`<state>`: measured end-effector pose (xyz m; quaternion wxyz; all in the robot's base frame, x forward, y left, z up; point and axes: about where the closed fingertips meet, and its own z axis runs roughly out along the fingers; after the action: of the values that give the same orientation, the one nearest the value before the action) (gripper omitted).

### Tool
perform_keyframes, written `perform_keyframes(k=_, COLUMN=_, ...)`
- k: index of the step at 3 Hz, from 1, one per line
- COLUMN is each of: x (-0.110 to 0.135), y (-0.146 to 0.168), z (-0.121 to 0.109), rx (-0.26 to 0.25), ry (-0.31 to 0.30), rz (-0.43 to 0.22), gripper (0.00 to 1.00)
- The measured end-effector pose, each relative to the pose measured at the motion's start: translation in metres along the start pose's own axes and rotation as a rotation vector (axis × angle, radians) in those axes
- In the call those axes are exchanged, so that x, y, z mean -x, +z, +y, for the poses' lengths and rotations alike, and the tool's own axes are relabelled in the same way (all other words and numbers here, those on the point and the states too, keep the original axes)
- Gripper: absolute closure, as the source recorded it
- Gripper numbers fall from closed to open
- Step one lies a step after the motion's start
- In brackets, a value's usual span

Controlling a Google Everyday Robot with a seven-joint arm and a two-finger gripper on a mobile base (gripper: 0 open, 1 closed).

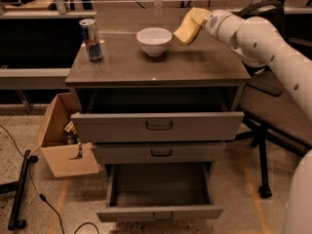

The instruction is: Pick sponge from white bowl and place on counter

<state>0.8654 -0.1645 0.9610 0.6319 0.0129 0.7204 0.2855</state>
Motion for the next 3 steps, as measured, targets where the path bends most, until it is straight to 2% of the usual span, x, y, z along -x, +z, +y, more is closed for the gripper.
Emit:
perform_keyframes(k=1, x=-0.012, y=-0.006, z=0.004, rx=0.006, ry=-0.011, rz=0.042, gripper=1.0)
perform_keyframes(k=3, x=-0.041, y=-0.016, z=0.007, rx=0.024, ry=-0.057, rz=0.13, gripper=0.54)
